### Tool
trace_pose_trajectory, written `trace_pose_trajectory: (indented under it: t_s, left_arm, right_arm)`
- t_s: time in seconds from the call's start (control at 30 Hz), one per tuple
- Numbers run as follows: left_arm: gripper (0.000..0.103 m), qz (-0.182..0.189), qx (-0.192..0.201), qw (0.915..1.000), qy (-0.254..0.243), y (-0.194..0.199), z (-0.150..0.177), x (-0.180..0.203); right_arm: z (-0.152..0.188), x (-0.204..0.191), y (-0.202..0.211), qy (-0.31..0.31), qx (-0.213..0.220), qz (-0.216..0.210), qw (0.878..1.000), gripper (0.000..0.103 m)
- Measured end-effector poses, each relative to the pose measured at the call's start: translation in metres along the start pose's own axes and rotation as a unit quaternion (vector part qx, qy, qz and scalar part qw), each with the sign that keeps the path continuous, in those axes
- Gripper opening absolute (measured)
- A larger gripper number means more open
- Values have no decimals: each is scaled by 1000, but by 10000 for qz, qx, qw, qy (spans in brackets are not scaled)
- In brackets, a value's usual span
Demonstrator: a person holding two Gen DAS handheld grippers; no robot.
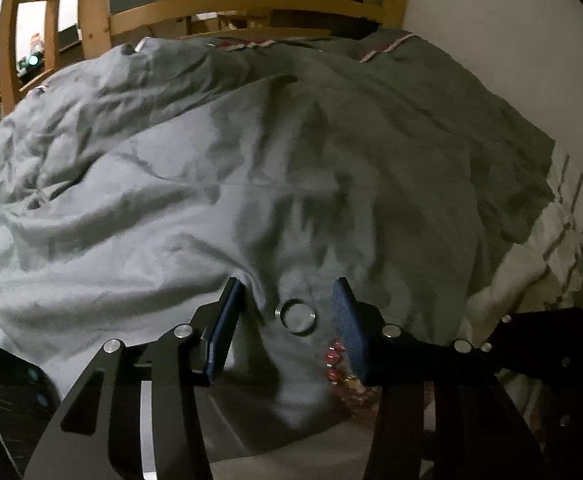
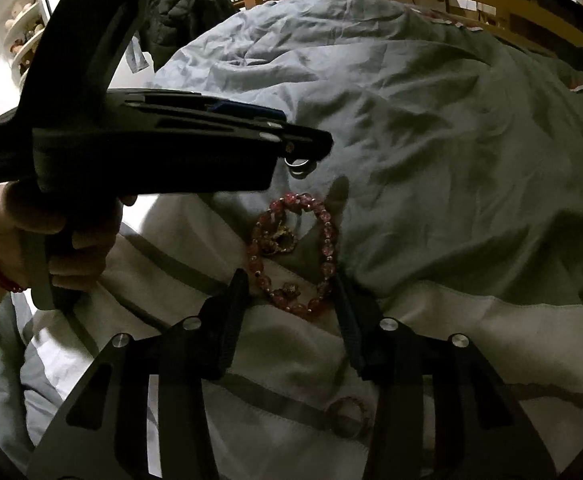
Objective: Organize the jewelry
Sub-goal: 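Grasp the silver ring with left tool while right tool grasps pink bead bracelet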
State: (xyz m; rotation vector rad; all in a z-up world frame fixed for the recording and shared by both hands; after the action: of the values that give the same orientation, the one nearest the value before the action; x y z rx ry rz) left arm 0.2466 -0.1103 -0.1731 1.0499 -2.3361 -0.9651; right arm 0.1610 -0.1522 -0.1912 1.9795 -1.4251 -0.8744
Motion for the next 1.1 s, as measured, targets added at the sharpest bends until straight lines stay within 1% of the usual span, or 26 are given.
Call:
trace_pose_trajectory:
  t_s: [0.13, 0.2, 0.33, 0.4, 0.47, 0.6, 0.67, 0.77, 0.87, 0.9, 0.97, 1.07, 1.1]
  left_arm:
    - [47, -28, -238, 9997, -26, -10, 9, 0]
    - [47, -53, -287, 9996, 1, -14, 12, -1]
    - [46, 20, -283, 9996, 29, -13, 11, -1]
    - [42, 27, -283, 9996, 64, -14, 11, -3]
    - [36, 12, -294, 9995, 99, -13, 11, -7]
    - [28, 44, -315, 9994, 154, -12, 10, -11]
    - [25, 28, -330, 9993, 143, -10, 10, -11]
    - [23, -25, -313, 9995, 54, -5, 7, -8]
    - [22, -127, -373, 9992, -68, -2, 7, -6]
    - [22, -232, -416, 9988, -112, -1, 8, -7]
    - [21, -326, -433, 9984, -166, 1, 6, -9]
    - [21, -409, -379, 9983, -193, 9, 2, -11]
    - [19, -418, -341, 9984, -177, 12, 1, -13]
  right_arm:
    - [1, 1, 0, -54, -22, -32, 10000, 44]
    - [2, 2, -1, -84, -31, -52, 9999, 44]
    - [1, 2, -2, -105, -39, -80, 9999, 43]
    - [1, 1, -2, -125, -22, -164, 9998, 28]
    - [0, 0, 0, -128, 22, -246, 9996, 24]
    - [-1, 0, 1, -138, 47, -225, 9996, 21]
    - [-4, 2, 5, -216, 142, -250, 9994, 14]
    - [-9, 8, 13, -398, 338, -279, 9982, 14]
    - [-10, 12, 15, -509, 365, -288, 9976, 14]
    - [-11, 13, 16, -516, 380, -291, 9975, 14]
    - [-12, 12, 19, -517, 461, -318, 9971, 14]
    - [-16, 12, 22, -546, 580, -367, 9961, 14]
    - [-17, 12, 24, -562, 622, -382, 9957, 14]
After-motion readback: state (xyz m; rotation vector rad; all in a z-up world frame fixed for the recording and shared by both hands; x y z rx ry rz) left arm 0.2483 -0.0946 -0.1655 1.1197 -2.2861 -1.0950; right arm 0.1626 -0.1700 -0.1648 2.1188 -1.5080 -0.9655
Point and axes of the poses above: each gripper's, at about its wrist camera, not at the fingertips, and y roughly against the way its jaws point, x to its right, z to its underside, the point moved 7 cm from there along -y, roughly the way its jaws point, and after that the axes turned 4 degrees about x, right-handed, at the moved point
